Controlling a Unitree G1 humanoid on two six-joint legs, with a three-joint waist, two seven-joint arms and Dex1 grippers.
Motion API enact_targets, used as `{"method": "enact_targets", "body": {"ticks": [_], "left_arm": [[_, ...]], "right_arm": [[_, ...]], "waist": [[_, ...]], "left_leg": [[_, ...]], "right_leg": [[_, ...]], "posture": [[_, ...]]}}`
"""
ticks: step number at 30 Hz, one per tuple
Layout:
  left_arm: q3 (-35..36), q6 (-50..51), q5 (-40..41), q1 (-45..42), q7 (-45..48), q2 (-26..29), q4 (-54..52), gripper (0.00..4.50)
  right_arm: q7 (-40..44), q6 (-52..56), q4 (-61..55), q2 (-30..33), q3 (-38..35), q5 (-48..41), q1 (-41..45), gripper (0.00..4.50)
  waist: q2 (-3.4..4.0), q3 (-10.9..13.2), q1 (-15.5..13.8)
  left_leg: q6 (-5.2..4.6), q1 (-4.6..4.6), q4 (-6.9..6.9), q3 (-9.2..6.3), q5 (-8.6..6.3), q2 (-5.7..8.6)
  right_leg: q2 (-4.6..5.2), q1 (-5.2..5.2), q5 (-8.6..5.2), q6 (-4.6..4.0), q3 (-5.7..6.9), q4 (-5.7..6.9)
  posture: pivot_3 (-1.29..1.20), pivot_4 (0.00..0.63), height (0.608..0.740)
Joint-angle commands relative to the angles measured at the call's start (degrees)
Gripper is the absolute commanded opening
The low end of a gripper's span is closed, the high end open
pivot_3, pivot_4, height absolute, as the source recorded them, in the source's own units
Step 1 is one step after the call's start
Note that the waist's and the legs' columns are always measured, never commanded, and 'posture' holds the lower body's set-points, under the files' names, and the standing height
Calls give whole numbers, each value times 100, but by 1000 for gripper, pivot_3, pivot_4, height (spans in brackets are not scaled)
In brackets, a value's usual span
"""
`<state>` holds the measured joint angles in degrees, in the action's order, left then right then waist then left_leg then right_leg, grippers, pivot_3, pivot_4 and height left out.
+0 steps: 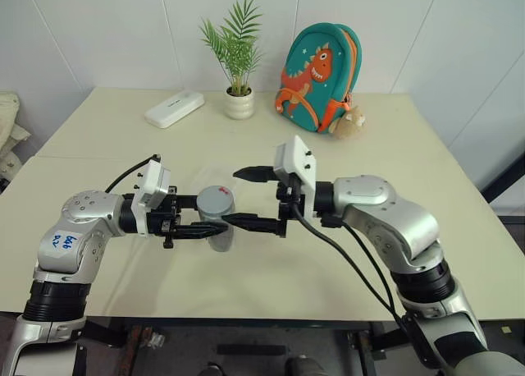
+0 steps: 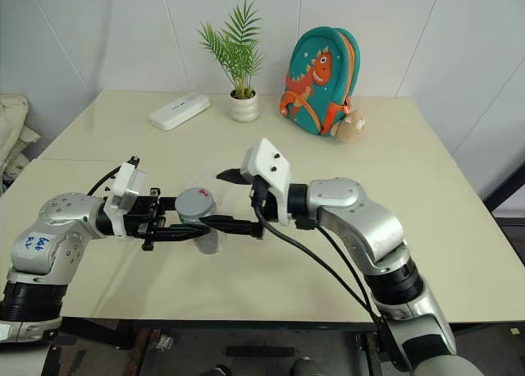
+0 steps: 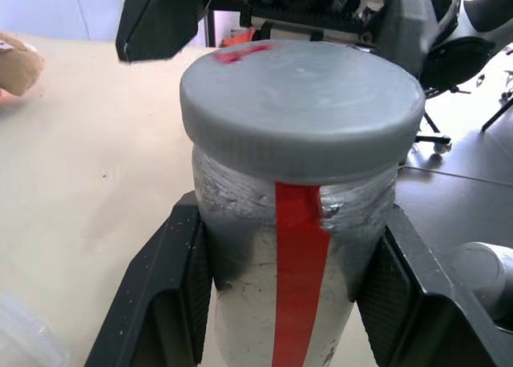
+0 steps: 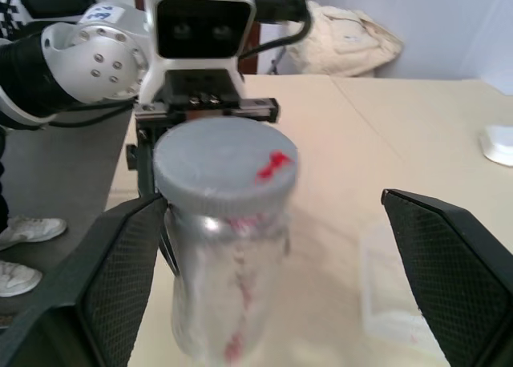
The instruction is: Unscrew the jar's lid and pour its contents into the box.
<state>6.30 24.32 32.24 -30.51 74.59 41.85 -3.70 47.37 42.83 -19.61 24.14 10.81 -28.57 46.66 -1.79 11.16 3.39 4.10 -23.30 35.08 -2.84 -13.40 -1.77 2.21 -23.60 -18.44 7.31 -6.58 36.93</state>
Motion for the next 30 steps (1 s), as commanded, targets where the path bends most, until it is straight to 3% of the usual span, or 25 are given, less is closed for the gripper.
{"method": "enact_targets", "body": {"ticks": [1, 12, 30], "left_arm": [[93, -100, 109, -5, 88, 104, -76, 2033], [-7, -209, 33, -152, 194, 80, 122, 2033], [-308, -320, -19, -588, 245, -150, 290, 2033]], "right_arm": [[-45, 86, -326, 107, -245, -189, -1, 4500], [-312, 363, -507, -39, -554, -678, 159, 4500], [-811, -66, 144, -1060, 344, 66, 595, 4500]], "waist": [[0, 0, 8], [0, 0, 4], [0, 0, 9]], "left_leg": [[0, 0, 0, 0, 0, 0], [-1, 0, 0, 0, 0, -1], [-1, 0, 0, 0, 0, -1]], "right_leg": [[0, 0, 0, 0, 0, 0], [-1, 0, -1, -1, -1, 0], [-1, -1, -1, -1, 0, 3]], "posture": [[0, 150, 740], [0, 150, 740], [0, 150, 740]]}}
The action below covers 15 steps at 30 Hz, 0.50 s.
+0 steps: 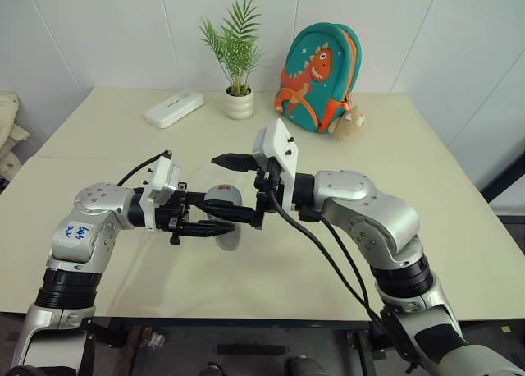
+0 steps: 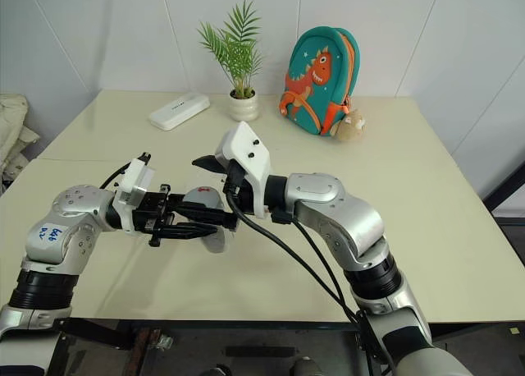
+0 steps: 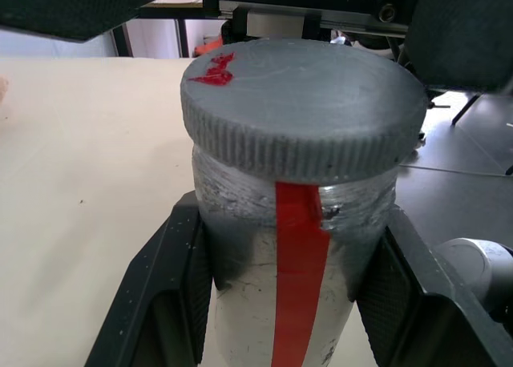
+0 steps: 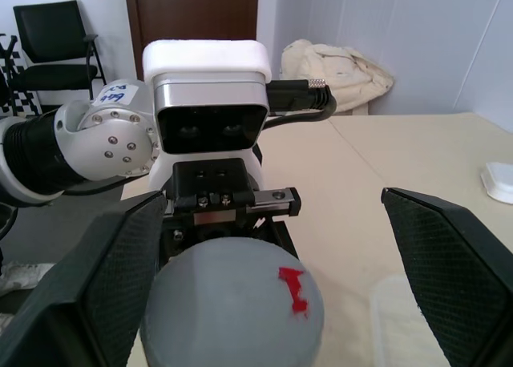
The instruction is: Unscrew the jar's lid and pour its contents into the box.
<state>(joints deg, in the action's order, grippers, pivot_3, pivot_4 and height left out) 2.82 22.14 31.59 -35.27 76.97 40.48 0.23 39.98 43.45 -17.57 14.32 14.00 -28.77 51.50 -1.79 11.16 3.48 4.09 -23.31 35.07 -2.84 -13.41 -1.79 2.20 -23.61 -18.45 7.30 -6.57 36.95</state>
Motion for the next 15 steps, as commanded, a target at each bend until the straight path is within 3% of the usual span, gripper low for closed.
{"method": "enact_targets", "body": {"ticks": [1, 15], "left_arm": [[35, -105, 44, -113, 10, -14, -102, 2033], [3, -94, 74, -78, 0, -26, -158, 2033]], "right_arm": [[-73, -123, -60, -102, 41, 104, 109, 4500], [-145, -83, 138, -82, 256, 517, 83, 4500]], "waist": [[0, 0, 2], [0, 0, 3]], "left_leg": [[0, 0, 0, 0, 0, 0], [0, 0, 0, 0, 0, 0]], "right_leg": [[0, 0, 0, 0, 0, 0], [0, -1, 0, 0, 0, 1]], "posture": [[0, 150, 740], [0, 150, 740]]}}
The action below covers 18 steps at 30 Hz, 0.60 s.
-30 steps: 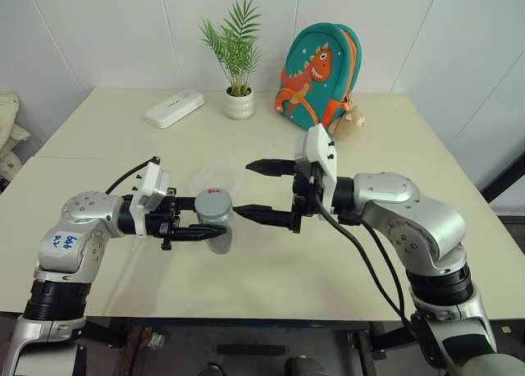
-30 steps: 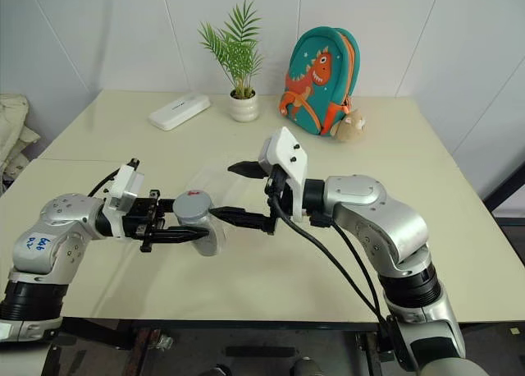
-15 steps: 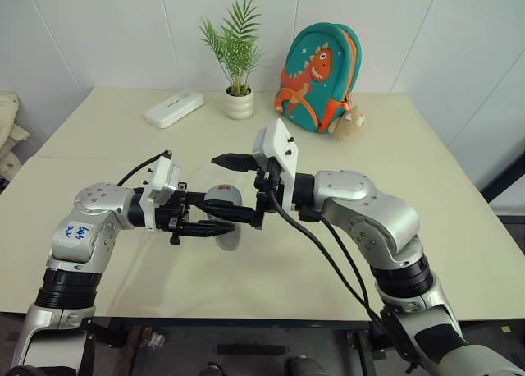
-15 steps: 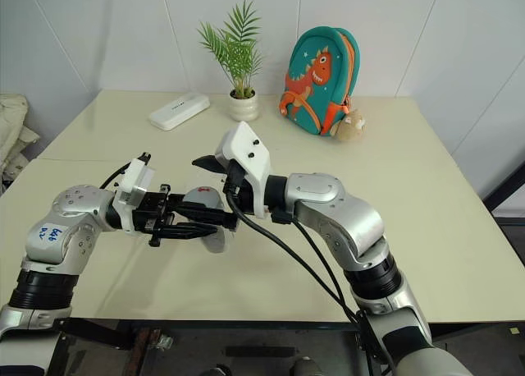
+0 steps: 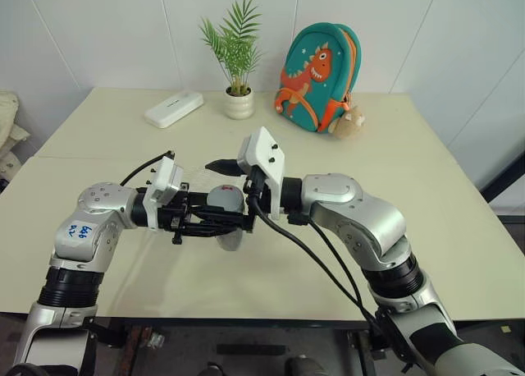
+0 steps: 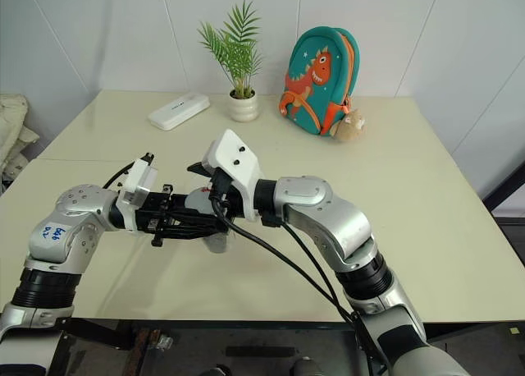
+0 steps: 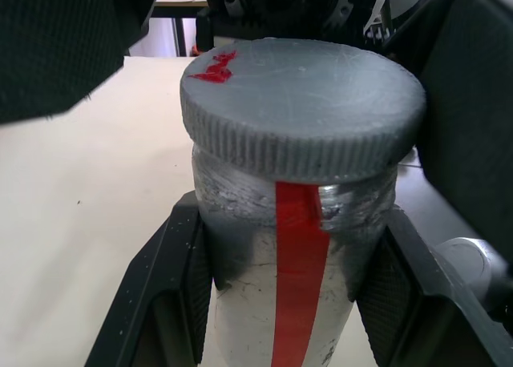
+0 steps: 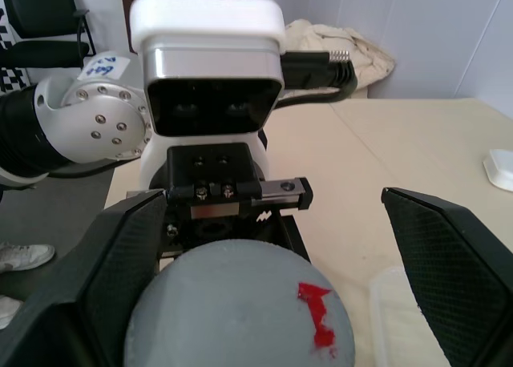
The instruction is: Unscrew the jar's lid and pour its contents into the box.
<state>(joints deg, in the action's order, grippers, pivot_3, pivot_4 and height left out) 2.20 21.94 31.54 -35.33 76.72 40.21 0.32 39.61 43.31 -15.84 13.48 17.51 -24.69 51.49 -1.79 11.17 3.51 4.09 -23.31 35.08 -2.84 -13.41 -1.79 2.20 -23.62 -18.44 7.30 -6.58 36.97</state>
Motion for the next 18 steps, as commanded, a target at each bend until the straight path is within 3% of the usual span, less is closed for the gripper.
{"method": "enact_targets", "body": {"ticks": [1, 18], "left_arm": [[66, -66, 86, -60, 23, 5, -178, 2033], [155, -21, 122, 55, -41, 122, -246, 2033]], "right_arm": [[-99, -67, -40, 30, -110, 124, 81, 4500], [-246, 674, -906, 675, -686, -247, -335, 4500]], "waist": [[0, 0, -1], [0, 0, 3]], "left_leg": [[0, 0, 0, 0, 0, 0], [0, 0, 1, 0, 0, 0]], "right_leg": [[0, 0, 0, 0, 0, 0], [0, 0, 0, 0, -1, 0]], "posture": [[0, 150, 740], [0, 150, 740]]}}
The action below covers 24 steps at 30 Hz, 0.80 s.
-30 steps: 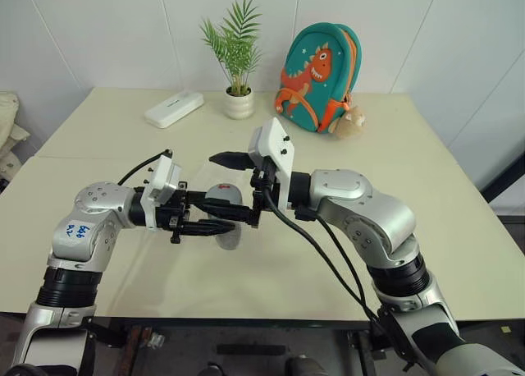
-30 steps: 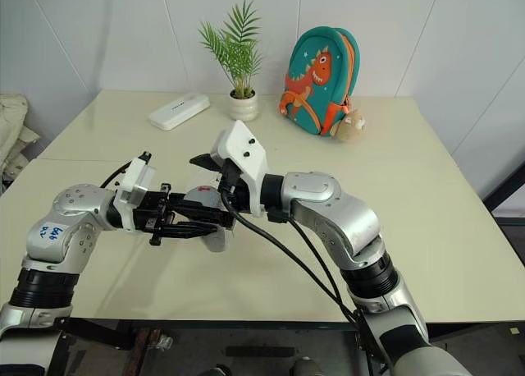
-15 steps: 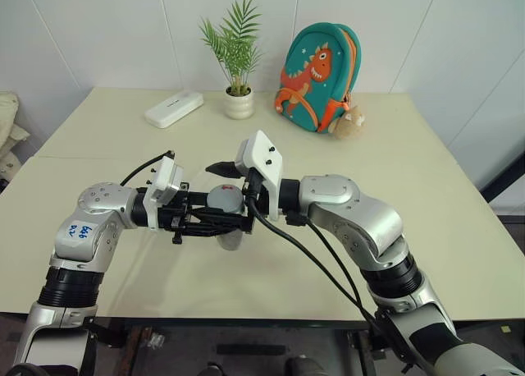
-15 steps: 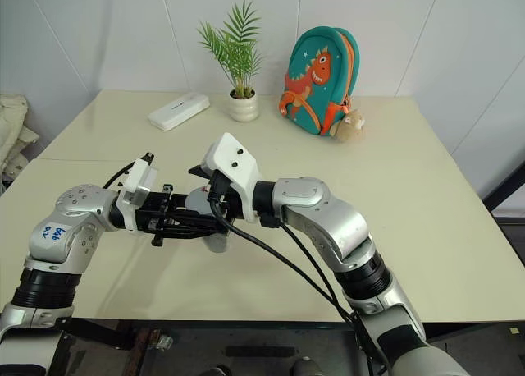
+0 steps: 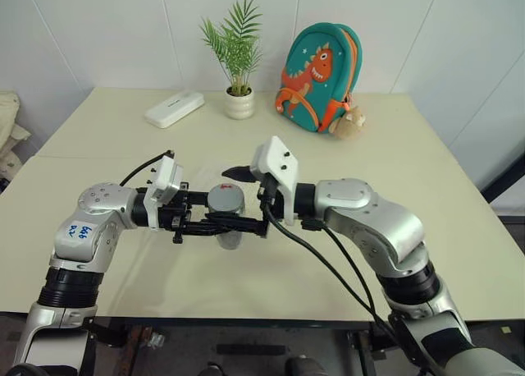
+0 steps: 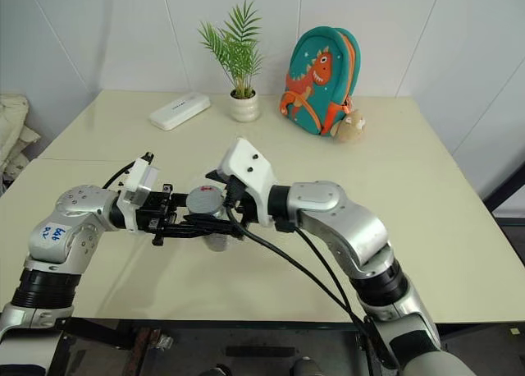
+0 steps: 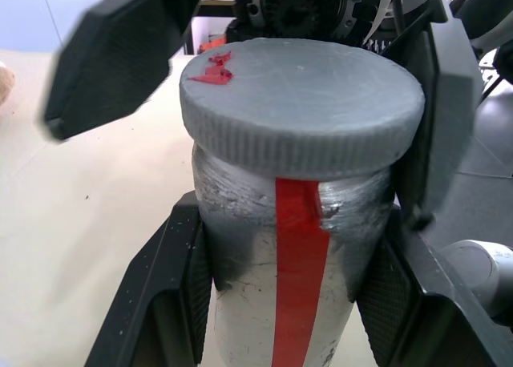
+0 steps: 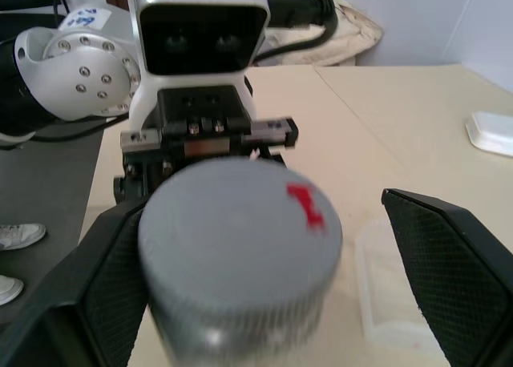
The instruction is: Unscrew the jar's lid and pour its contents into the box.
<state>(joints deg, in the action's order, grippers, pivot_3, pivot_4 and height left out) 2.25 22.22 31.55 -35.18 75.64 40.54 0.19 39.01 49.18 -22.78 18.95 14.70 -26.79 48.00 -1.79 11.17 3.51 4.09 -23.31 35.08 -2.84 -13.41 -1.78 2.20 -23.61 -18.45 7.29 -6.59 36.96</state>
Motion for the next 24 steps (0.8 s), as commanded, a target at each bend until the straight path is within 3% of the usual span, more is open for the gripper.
{"method": "enact_targets", "body": {"ticks": [1, 16, 24], "left_arm": [[149, -52, 119, 39, 66, 89, -228, 2033], [131, -62, 118, 42, 123, 107, -87, 2033], [148, -130, 67, 4, 224, 82, 82, 2033]], "right_arm": [[-193, 116, -237, 159, -439, -66, 14, 4500], [110, 278, -677, 690, -757, -787, -234, 4500], [187, 175, -756, 587, -919, -1262, -180, 4500]], "waist": [[0, 0, 0], [0, 0, -9], [0, 0, -10]], "left_leg": [[0, 0, 0, -1, 0, -1], [-1, -2, 0, 0, -1, 1], [-2, -1, -1, 0, -1, -1]], "right_leg": [[-1, 0, 0, 0, 0, 1], [1, 1, 0, 0, 0, -5], [-1, 1, -1, 0, 1, -4]], "posture": [[0, 150, 740], [0, 150, 740], [0, 150, 740]]}}
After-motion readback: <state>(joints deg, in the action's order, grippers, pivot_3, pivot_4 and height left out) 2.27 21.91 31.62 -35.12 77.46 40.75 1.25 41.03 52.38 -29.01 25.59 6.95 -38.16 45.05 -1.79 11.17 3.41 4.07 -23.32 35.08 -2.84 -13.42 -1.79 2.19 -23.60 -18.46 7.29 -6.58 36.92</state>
